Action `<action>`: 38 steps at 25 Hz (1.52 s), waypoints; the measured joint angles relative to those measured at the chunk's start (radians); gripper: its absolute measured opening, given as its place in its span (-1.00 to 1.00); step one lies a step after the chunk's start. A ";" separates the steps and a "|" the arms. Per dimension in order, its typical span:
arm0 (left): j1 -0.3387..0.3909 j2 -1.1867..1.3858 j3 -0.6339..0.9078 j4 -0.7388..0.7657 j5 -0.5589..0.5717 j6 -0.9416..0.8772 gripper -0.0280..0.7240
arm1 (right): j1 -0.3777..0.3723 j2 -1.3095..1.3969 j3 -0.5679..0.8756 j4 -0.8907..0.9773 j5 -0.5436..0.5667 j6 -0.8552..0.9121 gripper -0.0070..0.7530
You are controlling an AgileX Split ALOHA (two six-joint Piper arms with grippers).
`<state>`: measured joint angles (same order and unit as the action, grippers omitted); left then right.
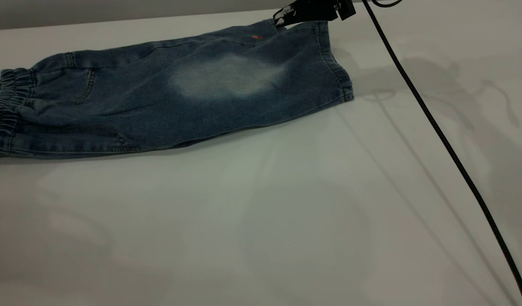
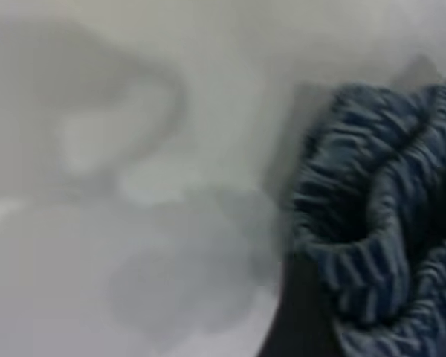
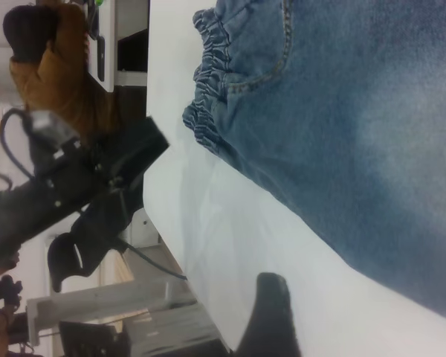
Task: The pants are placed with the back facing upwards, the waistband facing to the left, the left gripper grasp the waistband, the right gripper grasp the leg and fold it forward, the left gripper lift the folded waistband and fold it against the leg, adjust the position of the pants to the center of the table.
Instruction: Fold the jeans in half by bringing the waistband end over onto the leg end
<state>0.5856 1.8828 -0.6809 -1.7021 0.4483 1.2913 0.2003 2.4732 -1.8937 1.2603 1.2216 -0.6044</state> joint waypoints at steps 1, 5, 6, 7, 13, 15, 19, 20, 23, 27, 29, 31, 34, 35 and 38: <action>0.000 0.025 -0.009 0.001 0.032 -0.008 0.36 | 0.000 0.000 0.000 0.000 0.000 -0.005 0.36; 0.000 0.108 -0.032 0.001 0.123 -0.019 0.44 | 0.000 0.000 0.000 0.001 0.000 -0.009 0.36; 0.000 0.124 -0.032 0.004 0.141 -0.020 0.44 | 0.000 0.000 0.000 0.001 0.000 -0.009 0.36; 0.000 0.133 -0.032 0.010 0.150 -0.021 0.45 | 0.000 0.000 0.000 0.001 0.000 -0.009 0.36; 0.000 0.146 -0.050 0.004 0.109 -0.019 0.45 | 0.000 0.000 0.000 0.001 0.000 -0.012 0.36; 0.000 0.164 -0.068 0.000 0.112 -0.020 0.45 | 0.000 0.001 0.000 0.001 0.000 -0.014 0.36; 0.000 0.209 -0.111 -0.002 0.137 -0.038 0.46 | 0.000 0.002 0.000 0.001 0.000 -0.015 0.36; 0.000 0.218 -0.119 -0.002 0.145 -0.049 0.46 | 0.000 0.002 0.000 0.001 0.000 -0.015 0.36; 0.000 0.238 -0.131 -0.002 0.151 -0.049 0.46 | 0.000 0.002 0.000 0.001 0.000 -0.015 0.36; 0.000 0.263 -0.131 -0.003 0.164 -0.049 0.46 | 0.000 0.002 0.000 0.001 -0.001 -0.015 0.36; 0.000 0.276 -0.131 -0.008 0.189 -0.049 0.46 | 0.000 0.002 0.000 0.001 -0.001 -0.015 0.36; 0.000 0.288 -0.131 -0.019 0.198 -0.049 0.46 | 0.000 0.002 0.000 0.001 -0.001 -0.015 0.36; -0.001 0.293 -0.131 -0.044 0.201 -0.040 0.44 | 0.000 0.002 0.000 0.001 -0.001 -0.015 0.36; -0.001 0.295 -0.131 -0.045 0.198 -0.033 0.42 | 0.000 0.002 0.000 0.001 -0.001 -0.015 0.36; -0.001 0.295 -0.131 -0.045 0.187 0.009 0.26 | 0.000 0.002 0.000 0.001 -0.001 -0.015 0.36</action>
<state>0.5846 2.1777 -0.8124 -1.7468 0.6354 1.2999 0.2003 2.4750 -1.8937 1.2612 1.2207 -0.6198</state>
